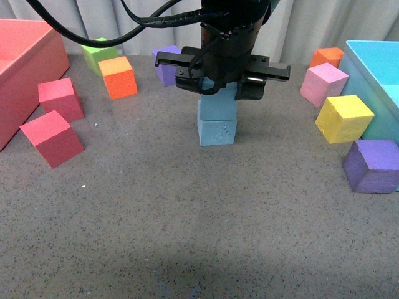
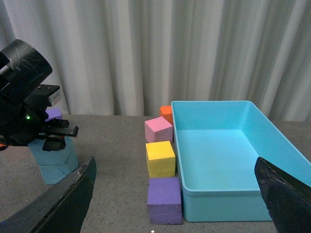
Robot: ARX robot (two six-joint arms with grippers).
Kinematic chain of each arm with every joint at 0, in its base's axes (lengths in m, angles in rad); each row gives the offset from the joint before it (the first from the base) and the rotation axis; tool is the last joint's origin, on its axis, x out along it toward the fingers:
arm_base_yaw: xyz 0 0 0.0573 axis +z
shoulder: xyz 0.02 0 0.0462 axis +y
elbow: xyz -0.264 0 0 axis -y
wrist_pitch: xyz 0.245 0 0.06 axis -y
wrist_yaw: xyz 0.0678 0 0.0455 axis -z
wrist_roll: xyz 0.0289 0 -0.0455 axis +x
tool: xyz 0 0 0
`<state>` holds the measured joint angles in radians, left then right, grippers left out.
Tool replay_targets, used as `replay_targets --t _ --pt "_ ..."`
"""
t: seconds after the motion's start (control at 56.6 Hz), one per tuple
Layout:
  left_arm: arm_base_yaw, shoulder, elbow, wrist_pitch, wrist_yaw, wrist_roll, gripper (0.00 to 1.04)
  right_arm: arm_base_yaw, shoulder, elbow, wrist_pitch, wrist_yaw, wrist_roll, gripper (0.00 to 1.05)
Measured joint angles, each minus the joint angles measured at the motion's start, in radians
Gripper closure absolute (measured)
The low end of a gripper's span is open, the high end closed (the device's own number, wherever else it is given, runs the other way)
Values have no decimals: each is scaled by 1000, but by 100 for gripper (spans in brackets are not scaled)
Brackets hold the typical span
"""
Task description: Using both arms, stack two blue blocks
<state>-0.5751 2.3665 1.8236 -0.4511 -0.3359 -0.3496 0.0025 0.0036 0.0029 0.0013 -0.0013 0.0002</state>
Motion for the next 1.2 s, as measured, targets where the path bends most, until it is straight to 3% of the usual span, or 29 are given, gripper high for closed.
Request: replay_targets --t 0.247,0.547,0.83,0.865,0.918,1.007,1.095,1.201 --pt "-2 -1 0 0 5 5 5 0 0 0 0 0 0 10" --pt "4 -60 -34 24 16 -4 7 0 0 0 0 0 0 10" --pt "16 -214 -190 117 18 8 7 0 0 0 0 0 0 10" --pt "18 -235 -250 238 -42 50 11 0 0 0 0 0 0 10" --pt "35 -297 -462 624 -142 175 23 0 0 0 0 -1 0 10" --pt "101 -417 -819 1203 -107 280 43 0 0 0 0 2 0 10" --pt "154 -528 -1008 1447 -72 311 57 0 0 0 0 2 0 10" --pt "209 -652 -1164 1545 -29 324 73 0 0 0 0 2 0 10"
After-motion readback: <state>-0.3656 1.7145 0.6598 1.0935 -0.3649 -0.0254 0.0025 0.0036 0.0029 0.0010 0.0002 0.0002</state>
